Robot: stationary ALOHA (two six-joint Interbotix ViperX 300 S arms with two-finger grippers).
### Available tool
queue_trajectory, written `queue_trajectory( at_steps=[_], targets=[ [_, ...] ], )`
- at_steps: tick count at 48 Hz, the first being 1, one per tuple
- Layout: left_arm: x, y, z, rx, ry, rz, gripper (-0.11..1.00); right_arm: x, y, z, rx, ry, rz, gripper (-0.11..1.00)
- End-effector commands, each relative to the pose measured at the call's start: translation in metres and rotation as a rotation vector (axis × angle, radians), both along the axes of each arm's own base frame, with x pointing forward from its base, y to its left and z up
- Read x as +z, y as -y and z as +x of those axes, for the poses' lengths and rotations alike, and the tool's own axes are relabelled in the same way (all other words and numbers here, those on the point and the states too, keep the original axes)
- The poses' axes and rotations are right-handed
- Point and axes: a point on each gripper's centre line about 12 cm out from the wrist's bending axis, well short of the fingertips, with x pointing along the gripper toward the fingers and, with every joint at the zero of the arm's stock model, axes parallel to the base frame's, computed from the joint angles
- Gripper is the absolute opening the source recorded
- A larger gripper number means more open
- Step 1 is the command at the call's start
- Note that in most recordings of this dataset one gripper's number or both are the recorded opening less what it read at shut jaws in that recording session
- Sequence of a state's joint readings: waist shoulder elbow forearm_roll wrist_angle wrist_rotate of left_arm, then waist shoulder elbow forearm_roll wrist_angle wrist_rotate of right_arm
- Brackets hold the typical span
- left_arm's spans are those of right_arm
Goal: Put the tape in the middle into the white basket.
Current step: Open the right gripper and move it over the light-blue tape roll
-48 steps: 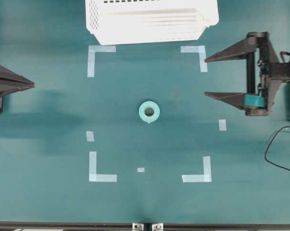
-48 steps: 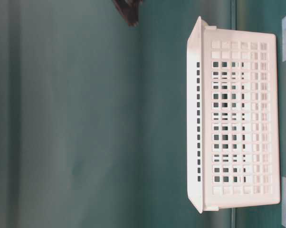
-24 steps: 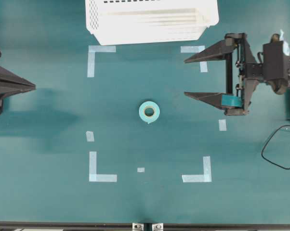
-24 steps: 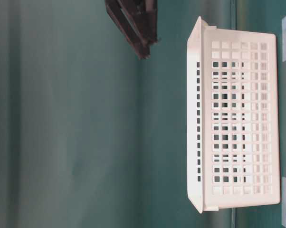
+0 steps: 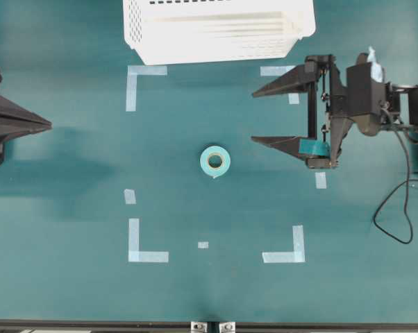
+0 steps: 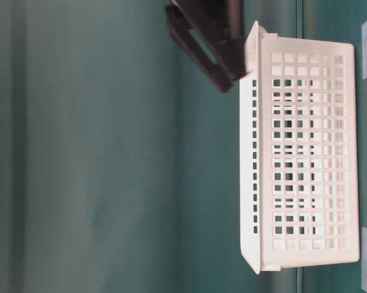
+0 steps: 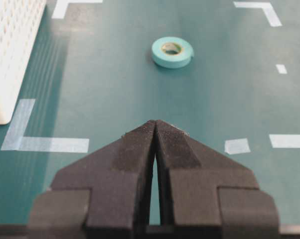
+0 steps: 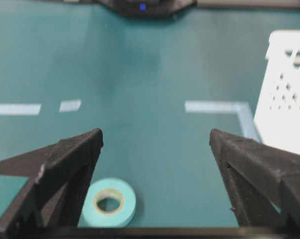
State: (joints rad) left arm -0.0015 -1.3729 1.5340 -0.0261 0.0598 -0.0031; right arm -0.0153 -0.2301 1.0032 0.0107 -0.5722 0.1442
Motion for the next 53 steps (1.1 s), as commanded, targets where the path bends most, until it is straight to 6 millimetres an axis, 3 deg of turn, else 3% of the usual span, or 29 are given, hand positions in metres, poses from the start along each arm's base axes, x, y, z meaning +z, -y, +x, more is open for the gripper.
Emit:
queue_trajectory(
  at_steps=[1, 18, 53],
  targets=[
    [0.004, 0.000, 0.001, -0.003, 0.012, -0.002, -0.11, 0.003, 0.000, 0.006, -0.002, -0.003, 0.010, 0.99],
    [0.004, 0.000, 0.001, -0.003, 0.012, -0.002, -0.11, -0.018, -0.003, 0.019, 0.007, -0.124, 0.017, 0.99],
    [0.004, 0.000, 0.001, -0.003, 0.012, 0.001, -0.11, -0.039, -0.019, 0.039, 0.039, -0.246, 0.048, 0.99]
  ],
)
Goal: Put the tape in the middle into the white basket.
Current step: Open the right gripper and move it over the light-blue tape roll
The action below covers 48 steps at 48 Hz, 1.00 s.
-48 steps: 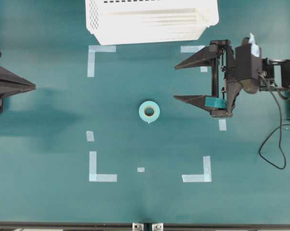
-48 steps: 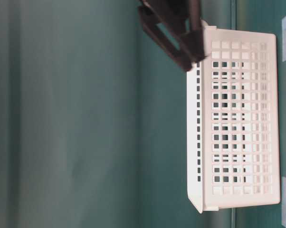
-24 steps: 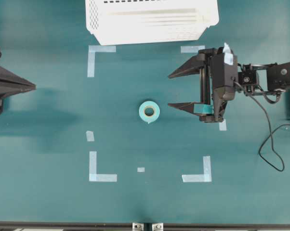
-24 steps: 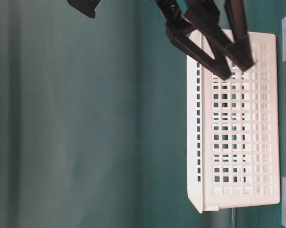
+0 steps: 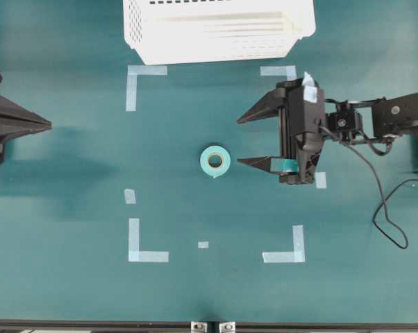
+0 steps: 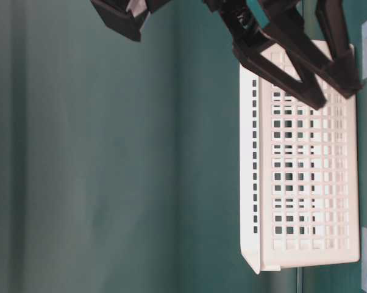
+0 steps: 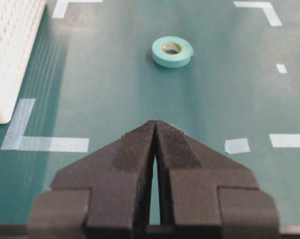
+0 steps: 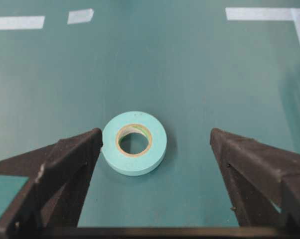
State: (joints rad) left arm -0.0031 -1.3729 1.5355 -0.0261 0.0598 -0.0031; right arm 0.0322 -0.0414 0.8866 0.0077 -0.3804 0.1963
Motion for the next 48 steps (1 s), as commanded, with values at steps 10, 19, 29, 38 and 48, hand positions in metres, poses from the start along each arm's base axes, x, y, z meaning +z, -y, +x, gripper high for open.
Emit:
queue_trajectory(
  at_steps=[10, 19, 29, 38, 48],
  targets=[
    [0.005, 0.000, 0.001, -0.002, 0.014, 0.001, -0.11, 0.002, -0.003, 0.017, -0.002, -0.042, 0.020, 0.99],
    [0.005, 0.000, 0.001, -0.001, 0.014, -0.002, -0.11, 0.000, -0.007, 0.023, 0.006, -0.059, 0.020, 0.99],
    [0.005, 0.000, 0.001, -0.001, 0.014, 0.000, -0.11, -0.004, -0.011, 0.028, 0.012, -0.066, 0.026, 0.99],
    [0.005, 0.000, 0.001, -0.001, 0.014, 0.000, -0.11, -0.007, -0.011, 0.032, 0.007, -0.074, 0.034, 0.99],
    [0.005, 0.000, 0.001, -0.001, 0.014, 0.000, -0.11, -0.016, -0.012, 0.039, 0.008, -0.120, 0.032, 0.99]
  ],
)
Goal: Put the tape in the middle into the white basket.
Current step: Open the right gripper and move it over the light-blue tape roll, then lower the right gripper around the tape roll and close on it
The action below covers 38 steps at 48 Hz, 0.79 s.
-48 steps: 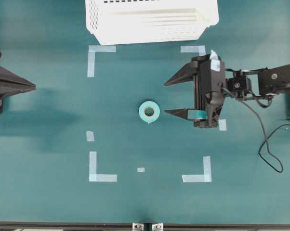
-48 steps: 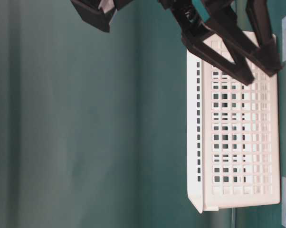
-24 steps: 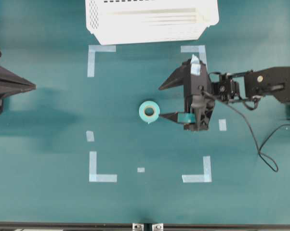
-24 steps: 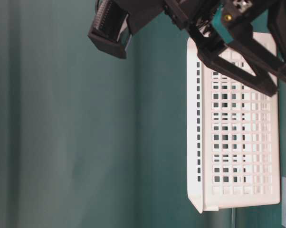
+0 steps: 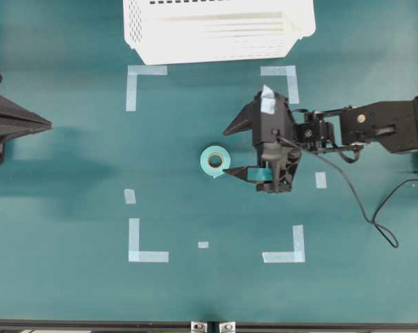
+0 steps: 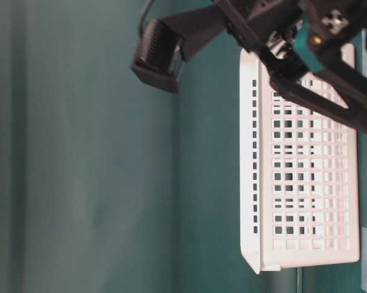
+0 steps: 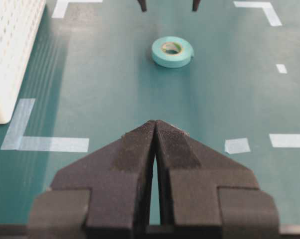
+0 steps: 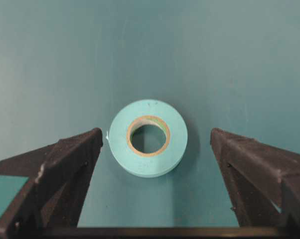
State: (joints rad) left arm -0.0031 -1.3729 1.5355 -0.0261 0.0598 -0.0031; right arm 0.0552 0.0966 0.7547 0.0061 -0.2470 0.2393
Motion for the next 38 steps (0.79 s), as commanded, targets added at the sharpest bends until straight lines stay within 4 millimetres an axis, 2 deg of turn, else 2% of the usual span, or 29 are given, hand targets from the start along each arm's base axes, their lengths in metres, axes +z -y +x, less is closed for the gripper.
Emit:
queue_trajectory(
  at_steps=[1, 38],
  targets=[
    [0.005, 0.000, 0.001, -0.001, 0.014, 0.000, -0.11, 0.008, -0.002, 0.009, 0.004, 0.015, 0.002, 0.99],
    [0.005, 0.000, 0.001, -0.002, 0.014, 0.001, -0.11, -0.014, -0.006, 0.023, 0.009, -0.058, -0.001, 0.99]
  ],
)
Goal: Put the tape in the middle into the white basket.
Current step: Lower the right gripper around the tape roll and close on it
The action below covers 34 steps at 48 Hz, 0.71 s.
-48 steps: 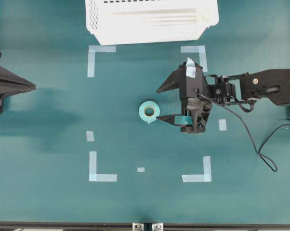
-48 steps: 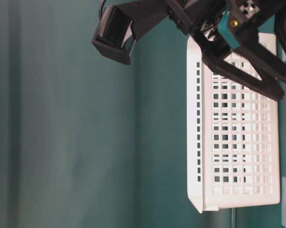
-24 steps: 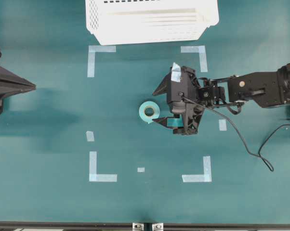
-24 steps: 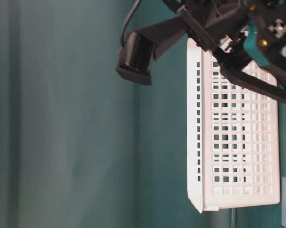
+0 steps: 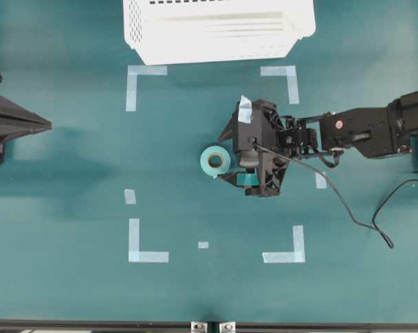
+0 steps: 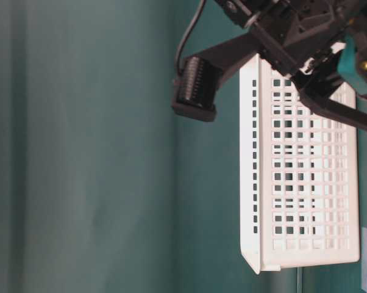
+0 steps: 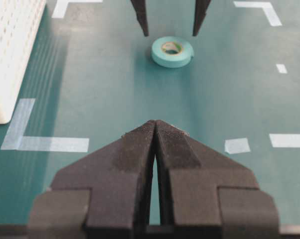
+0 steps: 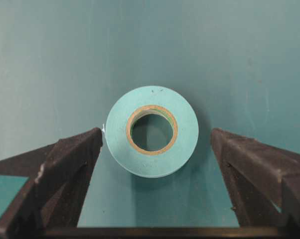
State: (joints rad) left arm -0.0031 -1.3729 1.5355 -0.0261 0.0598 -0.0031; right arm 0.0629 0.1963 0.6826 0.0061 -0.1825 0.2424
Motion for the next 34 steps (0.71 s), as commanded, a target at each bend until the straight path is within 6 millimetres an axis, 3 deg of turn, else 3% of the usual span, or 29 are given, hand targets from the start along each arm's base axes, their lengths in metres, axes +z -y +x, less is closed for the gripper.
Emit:
queue_trajectory(
  at_steps=[1, 34],
  targets=[
    [0.005, 0.000, 0.001, -0.001, 0.014, 0.000, -0.11, 0.009, -0.002, 0.008, 0.002, 0.032, 0.003, 0.99],
    [0.005, 0.000, 0.001, -0.001, 0.014, 0.000, -0.11, -0.007, 0.000, 0.017, 0.000, -0.011, -0.002, 0.99]
  ],
)
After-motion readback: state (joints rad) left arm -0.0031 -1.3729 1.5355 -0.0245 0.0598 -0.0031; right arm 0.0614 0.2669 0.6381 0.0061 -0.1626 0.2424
